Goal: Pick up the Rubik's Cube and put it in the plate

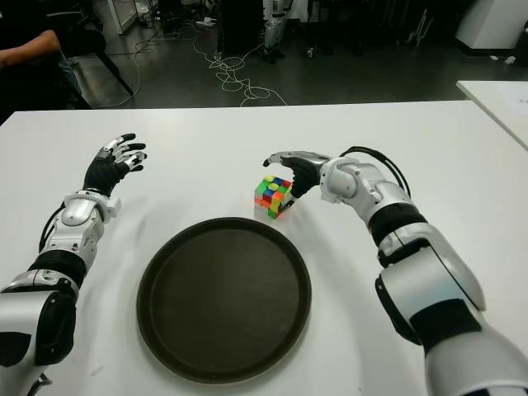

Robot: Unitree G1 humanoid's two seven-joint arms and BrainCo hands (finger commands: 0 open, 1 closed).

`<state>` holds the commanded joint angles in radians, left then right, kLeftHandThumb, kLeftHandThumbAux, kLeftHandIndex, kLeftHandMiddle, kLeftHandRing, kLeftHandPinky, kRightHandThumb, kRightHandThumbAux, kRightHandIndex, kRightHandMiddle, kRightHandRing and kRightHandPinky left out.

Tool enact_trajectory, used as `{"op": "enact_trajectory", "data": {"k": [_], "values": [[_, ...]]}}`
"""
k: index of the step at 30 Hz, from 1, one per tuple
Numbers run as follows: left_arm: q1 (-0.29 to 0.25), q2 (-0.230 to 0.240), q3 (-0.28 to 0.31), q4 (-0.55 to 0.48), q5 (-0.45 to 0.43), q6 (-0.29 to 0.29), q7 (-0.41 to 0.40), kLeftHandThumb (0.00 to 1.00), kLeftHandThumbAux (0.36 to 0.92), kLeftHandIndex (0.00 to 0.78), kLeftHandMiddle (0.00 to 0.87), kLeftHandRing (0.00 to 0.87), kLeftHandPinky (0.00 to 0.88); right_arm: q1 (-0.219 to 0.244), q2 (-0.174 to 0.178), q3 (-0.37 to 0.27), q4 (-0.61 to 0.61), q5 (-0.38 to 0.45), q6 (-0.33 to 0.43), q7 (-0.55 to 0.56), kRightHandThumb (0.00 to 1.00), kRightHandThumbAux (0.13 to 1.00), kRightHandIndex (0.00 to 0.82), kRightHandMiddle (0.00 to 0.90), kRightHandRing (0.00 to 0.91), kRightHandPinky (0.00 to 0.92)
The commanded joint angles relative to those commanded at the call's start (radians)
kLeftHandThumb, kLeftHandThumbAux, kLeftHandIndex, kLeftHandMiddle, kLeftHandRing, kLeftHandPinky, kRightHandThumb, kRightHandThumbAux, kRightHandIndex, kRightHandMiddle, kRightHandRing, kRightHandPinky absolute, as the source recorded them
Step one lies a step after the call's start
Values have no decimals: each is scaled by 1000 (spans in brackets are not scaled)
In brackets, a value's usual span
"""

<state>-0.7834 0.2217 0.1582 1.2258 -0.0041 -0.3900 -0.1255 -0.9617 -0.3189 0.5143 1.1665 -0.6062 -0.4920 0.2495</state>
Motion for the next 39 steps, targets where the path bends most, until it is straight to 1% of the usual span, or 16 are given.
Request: {"op": "enact_trajectory", "data": {"k": [6, 16, 27, 36, 39], "values": [[0, 0, 0, 0, 1, -1, 0, 138, 691, 178, 250, 239, 247, 0, 5, -1, 7, 3, 1, -1, 0, 799, 71, 79, 80, 71], [-2, -2, 1, -1, -3, 3, -4, 128, 694, 174, 248, 243, 255, 2, 8, -8, 4, 9, 0, -6, 0, 810, 73, 76, 85, 80], [-3, -3, -4, -2, 1, 5, -2, 137, 686, 179, 250, 245, 259, 15, 24, 5, 9, -9, -8, -73, 0, 788, 91, 87, 100, 98], [-2, -4, -4, -6, -1, 4, -4, 131, 685, 172, 243, 233, 235, 28, 34, 6, 7, -20, -3, -124, 0, 756, 97, 99, 99, 88], [-3, -4, -5, -5, 0, 5, -3, 133, 683, 172, 244, 235, 238, 31, 36, 4, 7, -22, -2, -137, 0, 762, 105, 106, 103, 91]]}}
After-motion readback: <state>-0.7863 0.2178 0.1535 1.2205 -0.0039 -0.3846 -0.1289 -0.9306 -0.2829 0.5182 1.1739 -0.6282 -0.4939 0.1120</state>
